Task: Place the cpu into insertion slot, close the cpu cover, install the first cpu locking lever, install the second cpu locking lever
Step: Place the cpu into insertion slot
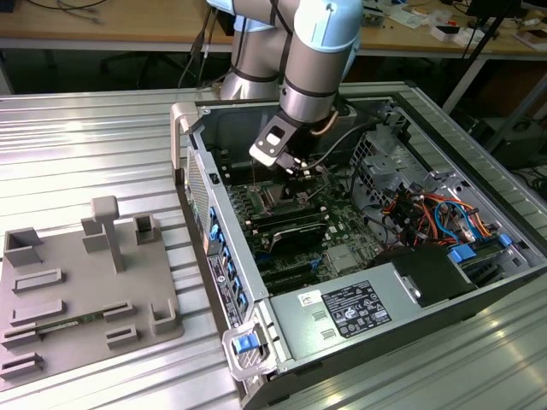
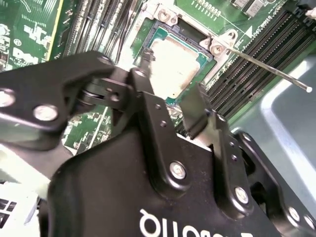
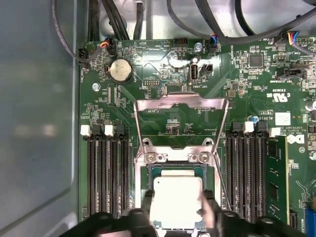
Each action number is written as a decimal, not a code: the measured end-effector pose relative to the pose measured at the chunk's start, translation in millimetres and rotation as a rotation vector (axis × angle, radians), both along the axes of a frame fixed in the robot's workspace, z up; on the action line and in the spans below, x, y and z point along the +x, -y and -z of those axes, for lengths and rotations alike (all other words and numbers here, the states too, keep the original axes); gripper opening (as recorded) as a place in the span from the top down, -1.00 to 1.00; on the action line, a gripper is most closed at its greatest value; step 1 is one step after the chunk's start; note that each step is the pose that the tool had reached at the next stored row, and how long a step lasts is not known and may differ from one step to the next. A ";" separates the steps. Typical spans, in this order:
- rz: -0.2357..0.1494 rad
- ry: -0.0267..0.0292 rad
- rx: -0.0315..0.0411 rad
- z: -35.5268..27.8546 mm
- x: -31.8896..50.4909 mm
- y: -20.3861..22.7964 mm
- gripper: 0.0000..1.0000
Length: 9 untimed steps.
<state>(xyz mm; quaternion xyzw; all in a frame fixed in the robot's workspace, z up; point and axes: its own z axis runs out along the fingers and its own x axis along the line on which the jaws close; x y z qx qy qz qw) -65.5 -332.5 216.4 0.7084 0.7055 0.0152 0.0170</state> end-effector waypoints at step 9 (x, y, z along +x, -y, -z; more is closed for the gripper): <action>0.000 0.0000 -0.0014 -4.4 0.0 0.0 0.79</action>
